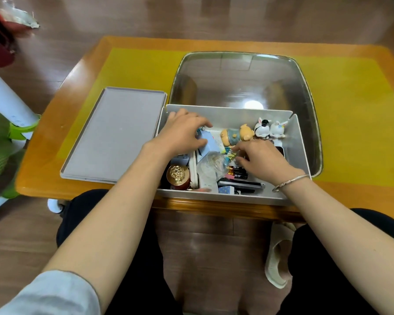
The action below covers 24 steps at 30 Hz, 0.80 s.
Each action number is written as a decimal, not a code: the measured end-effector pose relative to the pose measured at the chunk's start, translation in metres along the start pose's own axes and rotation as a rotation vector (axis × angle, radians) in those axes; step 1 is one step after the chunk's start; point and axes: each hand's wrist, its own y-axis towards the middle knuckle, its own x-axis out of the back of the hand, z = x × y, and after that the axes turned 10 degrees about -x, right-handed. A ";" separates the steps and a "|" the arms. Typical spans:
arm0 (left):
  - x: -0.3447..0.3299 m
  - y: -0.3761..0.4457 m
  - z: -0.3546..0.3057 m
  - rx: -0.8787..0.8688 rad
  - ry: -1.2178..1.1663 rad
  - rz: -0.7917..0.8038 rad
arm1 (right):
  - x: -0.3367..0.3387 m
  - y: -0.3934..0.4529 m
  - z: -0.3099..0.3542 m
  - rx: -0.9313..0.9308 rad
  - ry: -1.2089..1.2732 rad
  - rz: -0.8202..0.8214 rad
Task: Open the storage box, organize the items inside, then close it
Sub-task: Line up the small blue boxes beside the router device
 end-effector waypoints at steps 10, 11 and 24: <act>-0.003 0.012 -0.010 -0.004 0.070 0.232 | -0.003 0.002 0.004 0.017 0.278 0.202; -0.004 0.012 -0.012 0.001 0.078 0.228 | -0.002 0.002 0.003 0.020 0.273 0.200; 0.026 0.005 -0.012 -0.027 -0.422 -0.232 | 0.021 0.011 -0.007 -0.017 0.496 -0.038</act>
